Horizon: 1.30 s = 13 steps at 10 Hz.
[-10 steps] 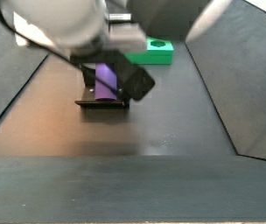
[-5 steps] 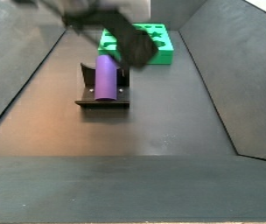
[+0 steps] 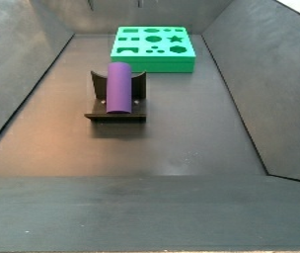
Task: Pick up the round object. Move up. Place the round object on the fixture. Regrasp the round object. Move to above the board. Insert the round object.
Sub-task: Regrasp the round object.
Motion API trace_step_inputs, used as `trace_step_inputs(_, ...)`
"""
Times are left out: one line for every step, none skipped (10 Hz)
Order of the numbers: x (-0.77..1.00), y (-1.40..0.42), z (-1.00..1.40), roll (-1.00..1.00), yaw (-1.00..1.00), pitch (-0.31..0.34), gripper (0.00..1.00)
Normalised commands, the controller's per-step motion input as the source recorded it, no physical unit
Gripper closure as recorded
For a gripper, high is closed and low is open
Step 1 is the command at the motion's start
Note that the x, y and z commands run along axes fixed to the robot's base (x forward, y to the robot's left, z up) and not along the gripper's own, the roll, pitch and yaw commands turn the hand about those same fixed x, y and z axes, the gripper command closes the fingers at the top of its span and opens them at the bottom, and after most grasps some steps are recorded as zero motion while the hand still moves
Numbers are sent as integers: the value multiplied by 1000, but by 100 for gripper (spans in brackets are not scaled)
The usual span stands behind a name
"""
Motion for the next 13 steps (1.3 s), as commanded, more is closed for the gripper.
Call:
trace_step_inputs(8, -25, 6, 1000, 23, 29, 0)
trace_step_inputs(0, -31, 9, 1000, 23, 27, 0)
trace_step_inputs(-11, -24, 8, 1000, 24, 22, 0)
trace_step_inputs(-16, -23, 3, 1000, 24, 19, 0)
trace_step_inputs(-15, -22, 1, 1000, 25, 15, 0)
trace_step_inputs(-11, -21, -1, 1000, 26, 11, 0)
trace_step_inputs(-12, -19, 2, 1000, 27, 9, 0)
trace_step_inputs(-14, -19, 8, 1000, 28, 10, 0)
trace_step_inputs(-12, -16, 11, 1000, 29, 12, 0)
trace_step_inputs(-1, -20, 16, 1000, 31, 19, 0)
trace_step_inputs(9, -21, 11, 1000, 33, 21, 0)
trace_step_inputs(27, -23, -5, 1000, 35, 29, 0)
trace_step_inputs(49, -24, -13, 1000, 39, 41, 0)
